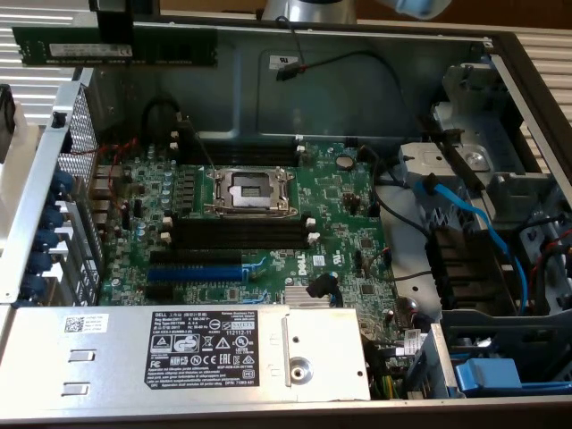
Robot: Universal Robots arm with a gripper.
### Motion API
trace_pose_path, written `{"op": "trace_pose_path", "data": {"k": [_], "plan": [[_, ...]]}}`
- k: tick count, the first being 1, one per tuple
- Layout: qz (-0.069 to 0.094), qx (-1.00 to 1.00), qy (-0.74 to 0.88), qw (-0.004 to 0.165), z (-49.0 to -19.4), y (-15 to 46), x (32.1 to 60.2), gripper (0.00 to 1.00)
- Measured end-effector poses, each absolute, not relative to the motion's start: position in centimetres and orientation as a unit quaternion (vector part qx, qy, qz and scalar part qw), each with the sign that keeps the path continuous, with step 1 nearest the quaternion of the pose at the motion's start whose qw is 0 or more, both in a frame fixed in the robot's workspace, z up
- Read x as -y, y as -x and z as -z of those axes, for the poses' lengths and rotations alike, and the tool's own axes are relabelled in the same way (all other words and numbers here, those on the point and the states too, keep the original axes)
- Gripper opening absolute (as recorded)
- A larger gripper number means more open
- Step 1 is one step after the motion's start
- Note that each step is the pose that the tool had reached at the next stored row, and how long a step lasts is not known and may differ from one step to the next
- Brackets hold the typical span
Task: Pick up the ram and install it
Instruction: 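Pick up the ram and move it above insertion slot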
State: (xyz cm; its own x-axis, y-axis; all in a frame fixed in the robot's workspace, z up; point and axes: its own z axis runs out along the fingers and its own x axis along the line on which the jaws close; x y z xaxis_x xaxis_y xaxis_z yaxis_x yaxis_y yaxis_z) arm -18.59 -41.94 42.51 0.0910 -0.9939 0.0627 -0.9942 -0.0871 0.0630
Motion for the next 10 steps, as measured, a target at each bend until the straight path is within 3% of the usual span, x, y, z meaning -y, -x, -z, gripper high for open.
{"op": "trace_pose_path", "data": {"k": [10], "plan": [[0.0,0.674,-0.737,0.046,-42.5,13.6,42.0,0.13]]}}
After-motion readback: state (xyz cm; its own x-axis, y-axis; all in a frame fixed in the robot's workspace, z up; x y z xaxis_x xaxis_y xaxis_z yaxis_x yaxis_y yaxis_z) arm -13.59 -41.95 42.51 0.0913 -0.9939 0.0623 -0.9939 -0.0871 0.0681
